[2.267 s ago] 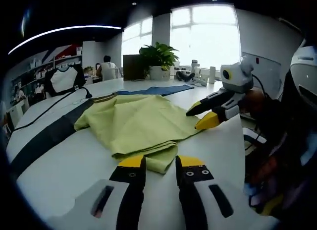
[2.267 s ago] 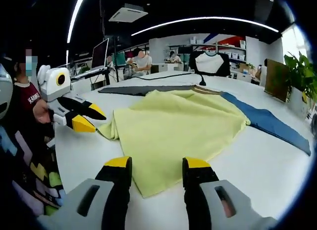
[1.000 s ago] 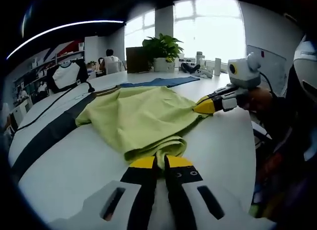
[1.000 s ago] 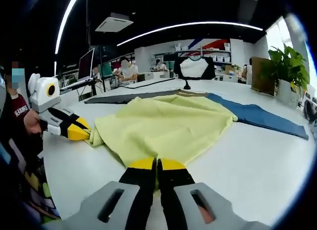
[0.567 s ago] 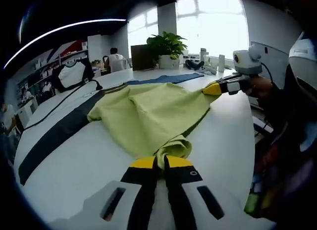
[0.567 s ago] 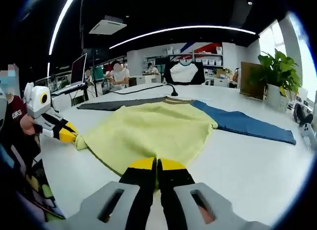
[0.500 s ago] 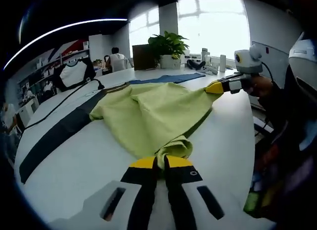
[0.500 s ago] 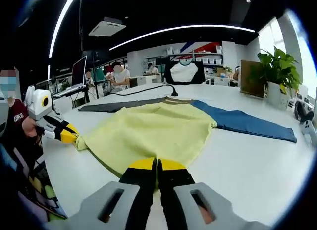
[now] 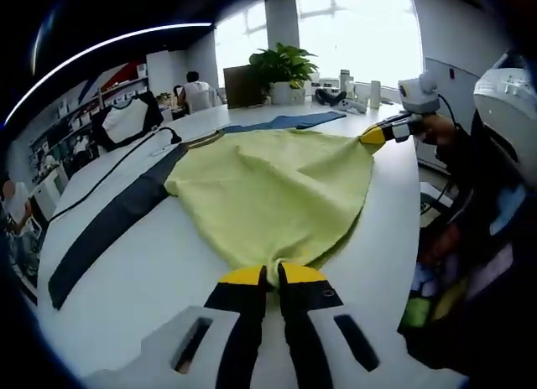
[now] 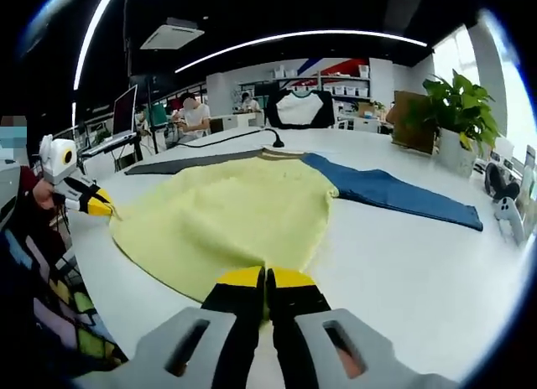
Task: Fold the garment on the visible template until the final outline fits inside the template.
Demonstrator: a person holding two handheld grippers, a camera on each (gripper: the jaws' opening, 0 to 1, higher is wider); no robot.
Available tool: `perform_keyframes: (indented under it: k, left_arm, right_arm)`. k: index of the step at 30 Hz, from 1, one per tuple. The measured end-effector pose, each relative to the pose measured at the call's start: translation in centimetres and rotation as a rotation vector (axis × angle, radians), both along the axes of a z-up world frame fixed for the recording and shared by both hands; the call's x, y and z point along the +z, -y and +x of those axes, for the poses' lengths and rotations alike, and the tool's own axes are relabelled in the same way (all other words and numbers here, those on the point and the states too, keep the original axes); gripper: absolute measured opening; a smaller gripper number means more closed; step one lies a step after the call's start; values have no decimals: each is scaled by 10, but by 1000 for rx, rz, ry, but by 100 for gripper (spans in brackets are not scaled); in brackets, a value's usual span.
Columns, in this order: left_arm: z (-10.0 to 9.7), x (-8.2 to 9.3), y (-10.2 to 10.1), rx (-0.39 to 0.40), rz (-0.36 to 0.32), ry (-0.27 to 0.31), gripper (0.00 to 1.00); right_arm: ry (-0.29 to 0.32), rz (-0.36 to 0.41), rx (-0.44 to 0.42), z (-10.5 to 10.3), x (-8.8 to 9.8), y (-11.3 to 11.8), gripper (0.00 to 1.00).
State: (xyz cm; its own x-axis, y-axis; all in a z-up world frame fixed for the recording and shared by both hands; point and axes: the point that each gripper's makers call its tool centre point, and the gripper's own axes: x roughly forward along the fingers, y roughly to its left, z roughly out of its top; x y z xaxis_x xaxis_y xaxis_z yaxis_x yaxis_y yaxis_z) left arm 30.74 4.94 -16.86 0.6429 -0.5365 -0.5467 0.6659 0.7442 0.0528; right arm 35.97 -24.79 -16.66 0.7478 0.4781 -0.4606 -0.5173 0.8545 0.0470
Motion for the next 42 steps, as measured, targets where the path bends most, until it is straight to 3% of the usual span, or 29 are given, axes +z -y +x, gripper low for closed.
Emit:
perform_keyframes:
  k: [7,15,21,35,42]
  left_arm:
    - [-6,-2,-9,-11,29,-18,6]
    - [-13,-2,-13,-4,-6,-51,6]
    - [-16,-3,-16,4,8,-53,5]
    - [-27,-4,-7,-43,23,-56,6]
    - [-31,-5,-8,-42,9,-66,6]
  right_arm:
    - [-36,-41,39,-6,-6,6,0]
    - [-74,-71,42,-13,-7,16,0]
    - [-65,-192,60,-18,-13,19,0]
    - [-51,-214,56,-26,-11,33,5]
    - [-49,-156,55,-38,-5,38,7]
